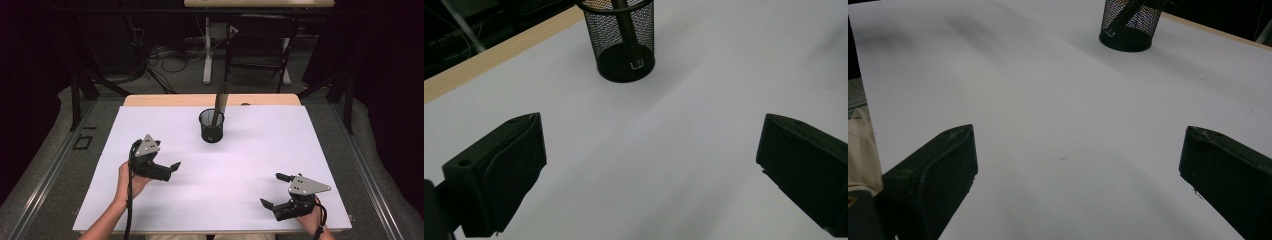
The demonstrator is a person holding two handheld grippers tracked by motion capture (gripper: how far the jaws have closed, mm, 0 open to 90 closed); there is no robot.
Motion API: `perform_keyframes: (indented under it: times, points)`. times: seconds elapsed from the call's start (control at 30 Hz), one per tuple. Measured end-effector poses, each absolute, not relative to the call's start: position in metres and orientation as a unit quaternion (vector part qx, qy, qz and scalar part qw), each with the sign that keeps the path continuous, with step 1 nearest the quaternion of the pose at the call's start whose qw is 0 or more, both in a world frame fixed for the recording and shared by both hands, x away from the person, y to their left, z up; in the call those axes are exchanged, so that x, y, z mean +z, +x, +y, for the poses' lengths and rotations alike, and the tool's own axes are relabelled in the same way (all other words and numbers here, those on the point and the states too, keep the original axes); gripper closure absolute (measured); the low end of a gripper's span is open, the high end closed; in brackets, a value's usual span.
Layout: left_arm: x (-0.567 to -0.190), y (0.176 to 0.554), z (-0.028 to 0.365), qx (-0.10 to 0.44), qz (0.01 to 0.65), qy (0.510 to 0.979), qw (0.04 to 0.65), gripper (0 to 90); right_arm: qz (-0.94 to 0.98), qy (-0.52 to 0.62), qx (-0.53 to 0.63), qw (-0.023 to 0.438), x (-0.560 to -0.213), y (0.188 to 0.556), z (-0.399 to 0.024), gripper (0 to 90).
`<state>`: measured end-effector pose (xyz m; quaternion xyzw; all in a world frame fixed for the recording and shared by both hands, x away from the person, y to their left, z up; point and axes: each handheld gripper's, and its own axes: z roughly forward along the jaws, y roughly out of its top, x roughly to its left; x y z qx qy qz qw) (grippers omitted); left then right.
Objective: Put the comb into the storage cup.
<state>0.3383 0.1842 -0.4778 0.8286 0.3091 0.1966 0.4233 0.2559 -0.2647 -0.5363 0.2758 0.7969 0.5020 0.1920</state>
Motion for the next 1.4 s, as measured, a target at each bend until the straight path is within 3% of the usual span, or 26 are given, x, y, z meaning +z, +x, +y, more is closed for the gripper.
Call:
perform_keyframes:
  times: [1.4]
  points:
    - [-0.528,0.258,0.236,0.24,0.353,0.782,0.454,0.0,0.799,0.278,0.498,0.19,-0.537,0.257,-0.265,1.6]
